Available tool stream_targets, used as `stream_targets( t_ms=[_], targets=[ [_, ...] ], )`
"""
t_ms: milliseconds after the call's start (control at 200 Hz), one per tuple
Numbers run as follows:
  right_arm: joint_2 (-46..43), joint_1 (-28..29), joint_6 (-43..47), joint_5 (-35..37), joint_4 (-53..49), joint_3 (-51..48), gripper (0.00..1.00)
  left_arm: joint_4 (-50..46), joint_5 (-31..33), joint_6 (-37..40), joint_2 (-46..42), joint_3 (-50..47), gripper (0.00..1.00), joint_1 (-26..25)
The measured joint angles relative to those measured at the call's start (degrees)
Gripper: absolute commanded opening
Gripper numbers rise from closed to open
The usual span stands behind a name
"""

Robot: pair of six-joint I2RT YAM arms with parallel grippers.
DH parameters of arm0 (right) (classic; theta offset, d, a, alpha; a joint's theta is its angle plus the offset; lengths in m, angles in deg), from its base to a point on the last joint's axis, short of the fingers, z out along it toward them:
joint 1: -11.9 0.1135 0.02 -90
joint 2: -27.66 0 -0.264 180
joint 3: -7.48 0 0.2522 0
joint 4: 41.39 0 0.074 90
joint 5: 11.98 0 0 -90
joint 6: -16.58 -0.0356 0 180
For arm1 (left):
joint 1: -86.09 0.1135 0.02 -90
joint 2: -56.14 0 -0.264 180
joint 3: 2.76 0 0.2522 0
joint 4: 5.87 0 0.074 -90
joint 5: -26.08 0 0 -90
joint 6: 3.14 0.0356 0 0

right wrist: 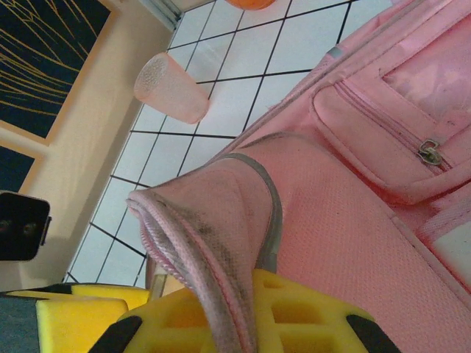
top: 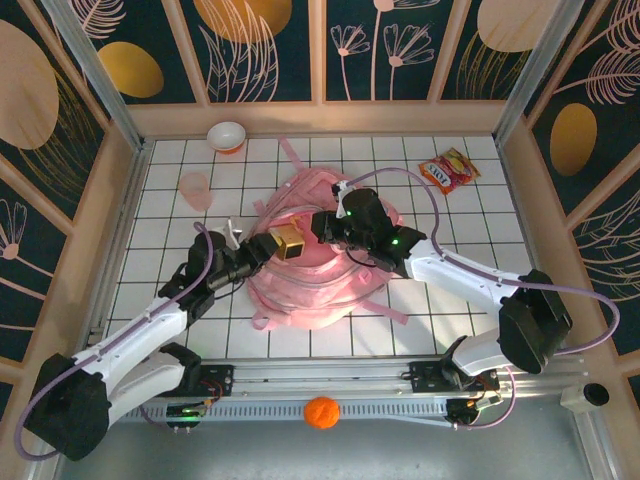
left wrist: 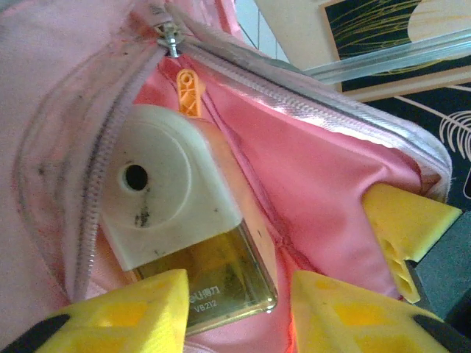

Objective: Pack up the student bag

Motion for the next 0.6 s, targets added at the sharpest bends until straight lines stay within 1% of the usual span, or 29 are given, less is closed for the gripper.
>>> stream_targets(
  t_ms=[135,275,375,455,510,601],
  targets=[
    [0.1,0.1,0.0,-0.5,0.2,0.0,0.0,-0.7,0.1,1.5,4.8,1.3,0.29,-1.1],
    [1.1,0.3,0.3,-1.8,0.2,0.2,0.0,-0.1,-0.6,3.3,11.6,4.7,0.29,-3.3],
    [2.1,0.3,0.9,-2.4,-0.4,1.5,0.0,0.0,-1.6,5.2,16.3,9.6,0.33,-5.2],
    [2.7,0.3,1.8,-3.0,-1.2,2.7,0.0,0.6,-2.2,6.4,18.0,12.2,0.36,-6.3],
    [2.8,0.1,2.7,-3.2,-1.8,3.2,0.0,0.1,-2.2,7.6,18.1,12.9,0.42,-6.4],
    [2.7,-0.5,4.9,-4.3,-3.1,3.7,0.0,-2.1,-1.5,9.7,17.7,13.3,0.54,-6.4]
  ],
)
